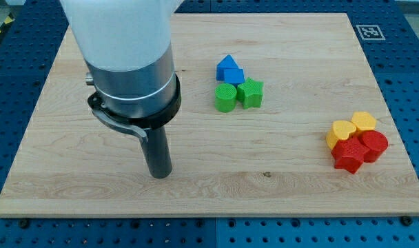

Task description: Separate the blue blocks from the green blocks

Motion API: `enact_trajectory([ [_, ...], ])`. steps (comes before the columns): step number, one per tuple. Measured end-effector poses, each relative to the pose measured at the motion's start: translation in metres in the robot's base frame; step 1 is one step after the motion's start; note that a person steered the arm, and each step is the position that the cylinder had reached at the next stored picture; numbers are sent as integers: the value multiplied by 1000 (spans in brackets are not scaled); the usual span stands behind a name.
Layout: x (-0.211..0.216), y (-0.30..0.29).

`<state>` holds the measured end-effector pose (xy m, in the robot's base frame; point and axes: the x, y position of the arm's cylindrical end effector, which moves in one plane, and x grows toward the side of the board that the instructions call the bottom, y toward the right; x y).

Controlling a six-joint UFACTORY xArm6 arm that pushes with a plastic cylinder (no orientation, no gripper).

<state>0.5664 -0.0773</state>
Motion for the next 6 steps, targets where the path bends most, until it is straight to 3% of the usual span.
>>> enact_trajectory([
  [1,-8,7],
  [4,-55,147],
  [6,-66,180],
])
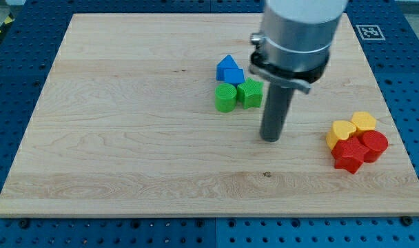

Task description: Separate the blue blocks from the green blocks

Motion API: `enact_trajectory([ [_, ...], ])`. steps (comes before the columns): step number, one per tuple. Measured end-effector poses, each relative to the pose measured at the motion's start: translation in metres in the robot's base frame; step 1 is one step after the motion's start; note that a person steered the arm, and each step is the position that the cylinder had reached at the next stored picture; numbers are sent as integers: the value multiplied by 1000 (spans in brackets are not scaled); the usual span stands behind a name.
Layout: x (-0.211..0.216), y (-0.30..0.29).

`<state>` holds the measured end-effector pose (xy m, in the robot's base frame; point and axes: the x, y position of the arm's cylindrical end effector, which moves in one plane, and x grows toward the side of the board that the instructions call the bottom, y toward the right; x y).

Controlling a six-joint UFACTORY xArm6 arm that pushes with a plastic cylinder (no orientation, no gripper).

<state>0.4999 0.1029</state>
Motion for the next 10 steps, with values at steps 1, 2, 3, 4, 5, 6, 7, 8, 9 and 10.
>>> enact_trajectory([
  [1,-29,44],
  [2,-68,76],
  [3,-95,65],
  [4,-98,38],
  [5,-98,36],
  [6,-98,13],
  [7,-95,-14],
  [8,-94,-17],
  [9,-94,-21],
  [10,-94,-42],
])
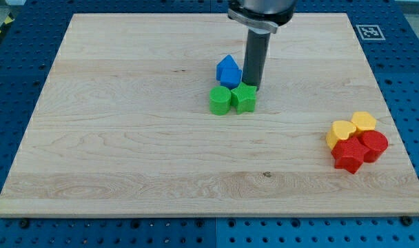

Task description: Separate the blue blocks from the green blocks

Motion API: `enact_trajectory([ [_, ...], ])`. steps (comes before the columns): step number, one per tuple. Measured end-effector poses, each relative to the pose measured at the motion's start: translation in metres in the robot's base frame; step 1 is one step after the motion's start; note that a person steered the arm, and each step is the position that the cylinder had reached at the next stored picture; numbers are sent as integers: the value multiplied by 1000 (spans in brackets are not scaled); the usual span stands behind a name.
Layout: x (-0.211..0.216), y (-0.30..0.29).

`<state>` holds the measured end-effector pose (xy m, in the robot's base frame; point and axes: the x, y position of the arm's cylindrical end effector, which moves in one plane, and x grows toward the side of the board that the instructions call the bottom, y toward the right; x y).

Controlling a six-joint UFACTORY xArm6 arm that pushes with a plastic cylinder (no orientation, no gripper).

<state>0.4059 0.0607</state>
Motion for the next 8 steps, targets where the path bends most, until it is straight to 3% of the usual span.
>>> enact_trajectory([
  [8,28,-38],
])
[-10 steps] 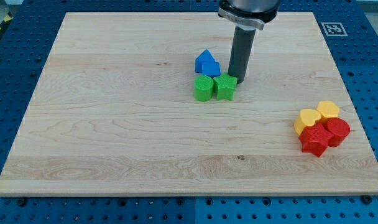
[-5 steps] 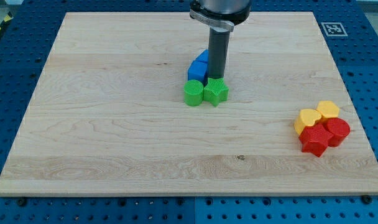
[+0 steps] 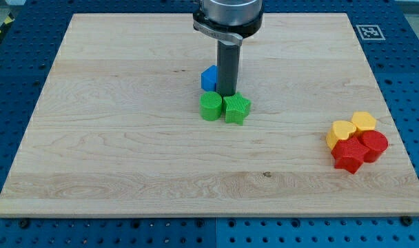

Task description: Separate the blue blocks from the green blocks

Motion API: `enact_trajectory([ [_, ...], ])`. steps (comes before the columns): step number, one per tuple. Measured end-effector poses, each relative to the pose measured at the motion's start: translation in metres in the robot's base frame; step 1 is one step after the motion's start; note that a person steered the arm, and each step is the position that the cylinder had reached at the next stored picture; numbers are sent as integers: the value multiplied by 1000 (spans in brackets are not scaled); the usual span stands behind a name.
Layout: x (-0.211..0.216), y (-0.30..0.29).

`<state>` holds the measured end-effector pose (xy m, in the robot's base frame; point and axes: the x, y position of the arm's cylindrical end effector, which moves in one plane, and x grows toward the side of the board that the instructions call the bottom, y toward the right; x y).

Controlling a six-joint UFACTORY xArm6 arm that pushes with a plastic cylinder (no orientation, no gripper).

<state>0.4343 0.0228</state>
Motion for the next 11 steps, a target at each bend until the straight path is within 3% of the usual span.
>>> enact_trajectory([
  [3,3,-25],
  [8,-45,0],
  [11,-53,-61],
])
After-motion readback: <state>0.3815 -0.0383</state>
